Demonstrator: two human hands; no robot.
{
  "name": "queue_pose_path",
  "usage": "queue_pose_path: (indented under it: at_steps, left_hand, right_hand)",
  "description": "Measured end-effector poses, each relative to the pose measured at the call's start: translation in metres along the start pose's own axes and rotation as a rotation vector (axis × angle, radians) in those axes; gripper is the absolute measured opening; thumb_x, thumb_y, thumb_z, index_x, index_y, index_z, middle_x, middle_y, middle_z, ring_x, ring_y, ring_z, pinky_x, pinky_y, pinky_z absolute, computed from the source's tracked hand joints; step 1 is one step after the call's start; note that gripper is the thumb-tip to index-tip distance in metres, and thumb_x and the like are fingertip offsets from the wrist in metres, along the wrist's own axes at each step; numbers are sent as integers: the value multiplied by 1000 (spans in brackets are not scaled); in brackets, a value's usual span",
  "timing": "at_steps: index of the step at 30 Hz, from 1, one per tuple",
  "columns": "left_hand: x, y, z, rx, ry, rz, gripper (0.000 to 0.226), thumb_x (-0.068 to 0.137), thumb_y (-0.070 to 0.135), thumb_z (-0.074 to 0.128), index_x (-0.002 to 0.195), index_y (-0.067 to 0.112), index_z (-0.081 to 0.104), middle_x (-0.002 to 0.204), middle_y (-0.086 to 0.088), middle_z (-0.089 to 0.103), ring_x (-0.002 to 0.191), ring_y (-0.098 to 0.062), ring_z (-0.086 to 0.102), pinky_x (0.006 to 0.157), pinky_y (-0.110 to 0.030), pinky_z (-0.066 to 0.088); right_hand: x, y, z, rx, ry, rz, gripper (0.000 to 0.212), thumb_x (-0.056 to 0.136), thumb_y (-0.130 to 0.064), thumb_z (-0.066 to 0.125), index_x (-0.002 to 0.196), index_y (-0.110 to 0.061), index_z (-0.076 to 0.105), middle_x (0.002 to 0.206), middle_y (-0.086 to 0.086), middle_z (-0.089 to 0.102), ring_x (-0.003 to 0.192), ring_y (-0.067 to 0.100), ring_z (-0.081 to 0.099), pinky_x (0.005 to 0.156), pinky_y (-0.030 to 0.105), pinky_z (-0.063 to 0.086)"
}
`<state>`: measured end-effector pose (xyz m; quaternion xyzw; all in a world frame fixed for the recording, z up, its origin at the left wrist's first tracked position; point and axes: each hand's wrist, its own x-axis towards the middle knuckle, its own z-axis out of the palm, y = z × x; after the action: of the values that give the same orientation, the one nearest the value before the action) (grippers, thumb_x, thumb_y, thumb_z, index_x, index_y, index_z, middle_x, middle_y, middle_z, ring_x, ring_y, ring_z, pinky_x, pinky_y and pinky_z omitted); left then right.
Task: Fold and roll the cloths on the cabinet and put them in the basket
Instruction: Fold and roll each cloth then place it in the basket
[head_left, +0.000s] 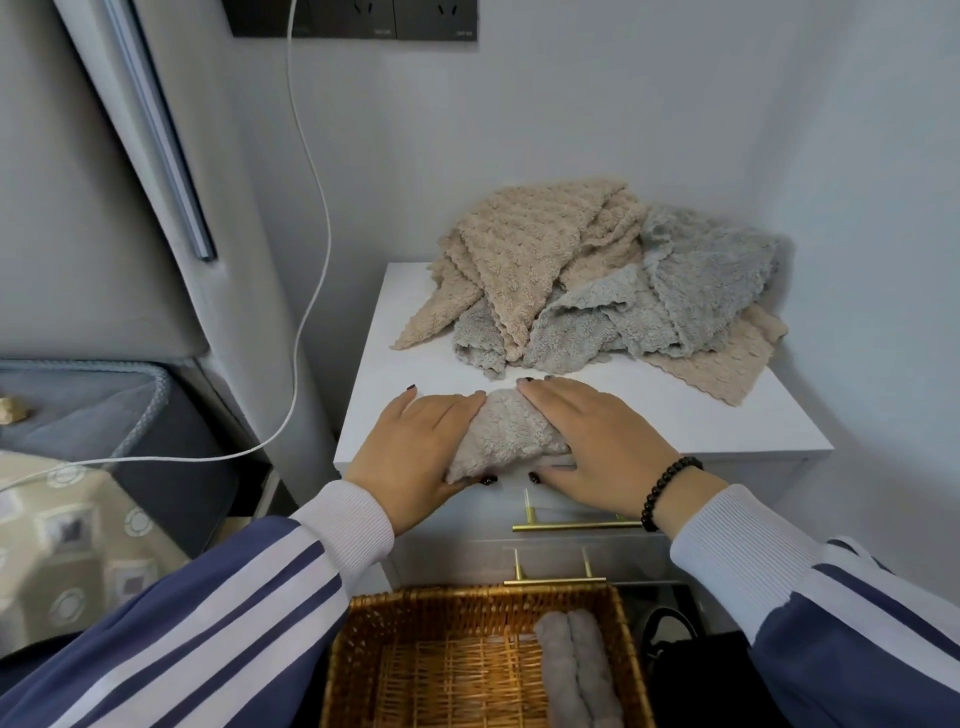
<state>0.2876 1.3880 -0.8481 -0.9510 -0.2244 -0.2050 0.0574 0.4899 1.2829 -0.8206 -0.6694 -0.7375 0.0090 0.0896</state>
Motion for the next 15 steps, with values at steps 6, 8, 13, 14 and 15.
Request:
queue_pose_path:
  at_steps: [6, 8, 13, 14, 15]
  left_hand:
    - [-23, 4, -11, -161, 45, 152, 56, 74, 23, 73, 127, 13, 57, 108, -1, 70, 97, -23, 67, 91, -47, 51]
    - [-30, 10, -18, -289, 3, 180, 47, 82, 32, 60, 127, 20, 55, 109, 3, 69, 97, -19, 65, 85, -35, 52]
    - [-47, 30, -21, -621, -203, -96, 35, 77, 51, 61, 107, 33, 62, 99, 16, 67, 92, -3, 60, 81, -29, 51]
    - [-50, 34, -18, -673, -283, -168, 32, 76, 50, 64, 104, 33, 62, 97, 15, 66, 91, -2, 60, 81, -31, 51]
    - [-52, 36, -13, -703, -373, -228, 28, 77, 45, 68, 102, 32, 61, 95, 14, 66, 89, -3, 61, 82, -32, 51]
  right_hand:
    - [-38, -22, -13, 50, 22, 3, 66, 85, -21, 62, 146, -17, 35, 140, 2, 50, 126, 20, 47, 104, 32, 35]
    - [-57, -32, -17, 111, -15, 53, 57, 88, -26, 57, 142, -27, 39, 130, -4, 56, 117, 17, 52, 98, 30, 43]
    - [-96, -54, -7, 330, -70, 259, 18, 86, -34, 53, 104, -32, 54, 88, -15, 60, 78, 6, 58, 66, 27, 49]
    - [-102, -57, 0, 353, -106, 304, 17, 86, -35, 52, 102, -30, 53, 89, -13, 61, 79, 7, 58, 67, 28, 49]
    - [-105, -59, 8, 366, -149, 346, 16, 86, -36, 51, 101, -29, 53, 92, -11, 62, 83, 9, 59, 69, 29, 50]
